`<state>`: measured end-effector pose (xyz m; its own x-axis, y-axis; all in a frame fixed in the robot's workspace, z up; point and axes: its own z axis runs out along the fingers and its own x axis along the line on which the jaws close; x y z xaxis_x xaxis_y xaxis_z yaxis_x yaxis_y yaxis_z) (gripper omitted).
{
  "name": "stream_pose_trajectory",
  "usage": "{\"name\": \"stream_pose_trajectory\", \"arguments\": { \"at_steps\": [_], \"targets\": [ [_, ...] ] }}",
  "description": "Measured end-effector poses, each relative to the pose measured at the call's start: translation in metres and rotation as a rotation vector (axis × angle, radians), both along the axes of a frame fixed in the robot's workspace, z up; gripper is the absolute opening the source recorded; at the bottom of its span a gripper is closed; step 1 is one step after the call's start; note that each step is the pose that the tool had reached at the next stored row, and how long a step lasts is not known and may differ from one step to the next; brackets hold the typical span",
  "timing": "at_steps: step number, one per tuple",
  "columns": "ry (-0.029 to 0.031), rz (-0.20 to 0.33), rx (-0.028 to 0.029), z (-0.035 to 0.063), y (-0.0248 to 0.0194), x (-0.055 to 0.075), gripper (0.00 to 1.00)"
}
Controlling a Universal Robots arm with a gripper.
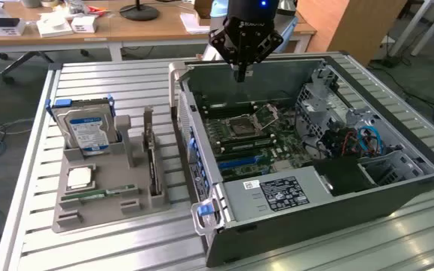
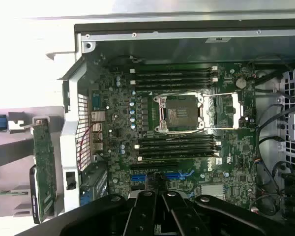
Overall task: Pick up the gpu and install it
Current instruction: 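Reach for the gpu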
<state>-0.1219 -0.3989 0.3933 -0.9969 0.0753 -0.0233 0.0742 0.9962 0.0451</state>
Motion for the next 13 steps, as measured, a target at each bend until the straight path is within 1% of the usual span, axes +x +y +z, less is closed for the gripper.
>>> {"name": "stream_pose_trajectory", "arguments": {
  "at_steps": [13],
  "targets": [
    [-0.0002,0.000,0.0003,-0.0001,0.0000,-0.0013,0.11]
  ]
}}
